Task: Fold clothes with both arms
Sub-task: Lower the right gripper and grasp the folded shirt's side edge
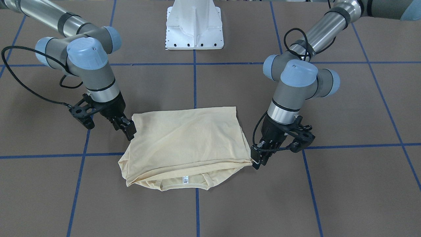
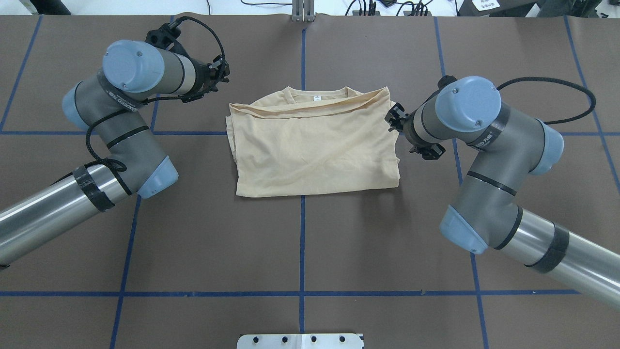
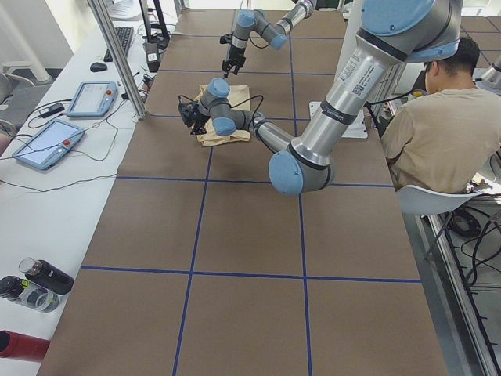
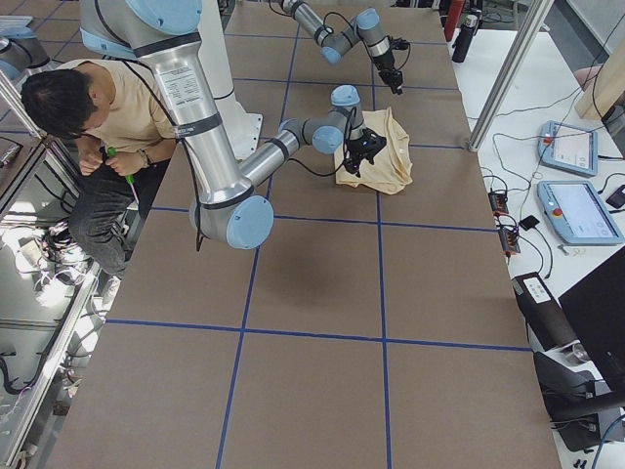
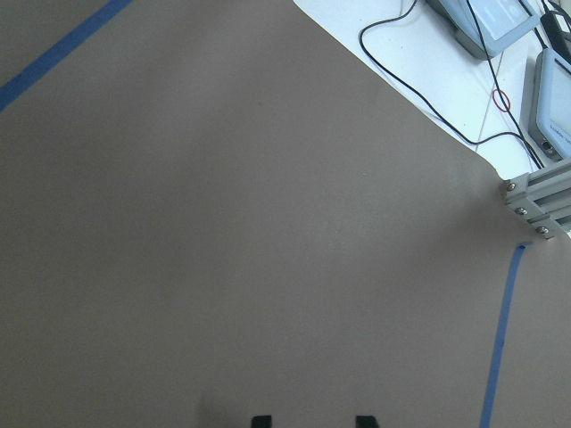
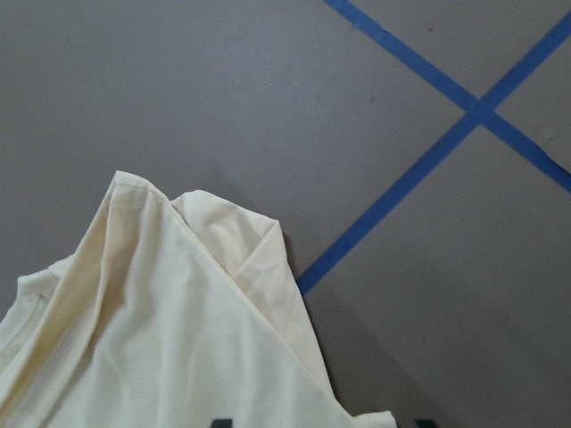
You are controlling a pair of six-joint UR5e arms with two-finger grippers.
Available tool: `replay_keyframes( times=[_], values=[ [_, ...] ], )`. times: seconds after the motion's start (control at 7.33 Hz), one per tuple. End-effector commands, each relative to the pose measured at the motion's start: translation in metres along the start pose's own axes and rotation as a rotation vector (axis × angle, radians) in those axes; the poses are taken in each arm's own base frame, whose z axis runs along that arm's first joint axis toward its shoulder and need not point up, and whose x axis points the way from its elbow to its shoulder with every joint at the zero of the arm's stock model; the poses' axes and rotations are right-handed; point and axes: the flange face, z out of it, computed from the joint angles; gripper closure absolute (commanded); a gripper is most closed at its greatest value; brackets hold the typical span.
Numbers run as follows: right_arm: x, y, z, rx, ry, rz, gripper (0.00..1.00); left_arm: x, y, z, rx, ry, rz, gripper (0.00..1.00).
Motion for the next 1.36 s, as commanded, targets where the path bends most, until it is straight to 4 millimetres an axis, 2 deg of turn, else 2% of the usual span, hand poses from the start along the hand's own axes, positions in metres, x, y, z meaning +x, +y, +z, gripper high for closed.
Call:
replay_keyframes(
  times=[0.0, 0.27, 0.41, 0.55, 0.68, 0.82, 0.96, 1.09, 1.23],
  values=[
    [0.033, 0.033, 0.014, 0.023, 0.006, 0.100, 0.25, -0.001, 0.000, -0.002, 0.001, 0.006, 0.004, 0.58],
    [0.046, 0.070, 0.031, 0.014, -0.009, 0.097, 0.25, 0.000, -0.001, -0.002, 0.008, 0.003, 0.003, 0.58],
    [0.051, 0.081, 0.038, 0.015, -0.002, 0.086, 0.25, -0.001, -0.001, -0.002, 0.008, 0.002, 0.006, 0.58],
    [0.055, 0.085, 0.048, 0.029, 0.007, 0.077, 0.25, 0.000, -0.001, -0.002, 0.008, 0.003, 0.021, 0.58],
    [0.055, 0.085, 0.048, 0.030, 0.007, 0.079, 0.28, 0.000, -0.001, -0.002, 0.008, 0.003, 0.021, 0.58],
    [0.054, 0.085, 0.047, 0.029, 0.005, 0.082, 0.73, -0.002, -0.001, -0.001, 0.008, 0.000, 0.021, 0.58],
    [0.054, 0.084, 0.047, 0.031, 0.006, 0.082, 1.00, -0.003, -0.002, -0.001, 0.008, -0.001, 0.022, 0.58],
    [0.052, 0.083, 0.044, 0.029, 0.000, 0.085, 1.00, -0.003, -0.002, -0.001, 0.008, -0.001, 0.022, 0.58],
    [0.050, 0.082, 0.042, 0.029, -0.004, 0.087, 1.00, -0.011, -0.003, 0.001, 0.008, -0.012, 0.021, 0.58]
  ],
)
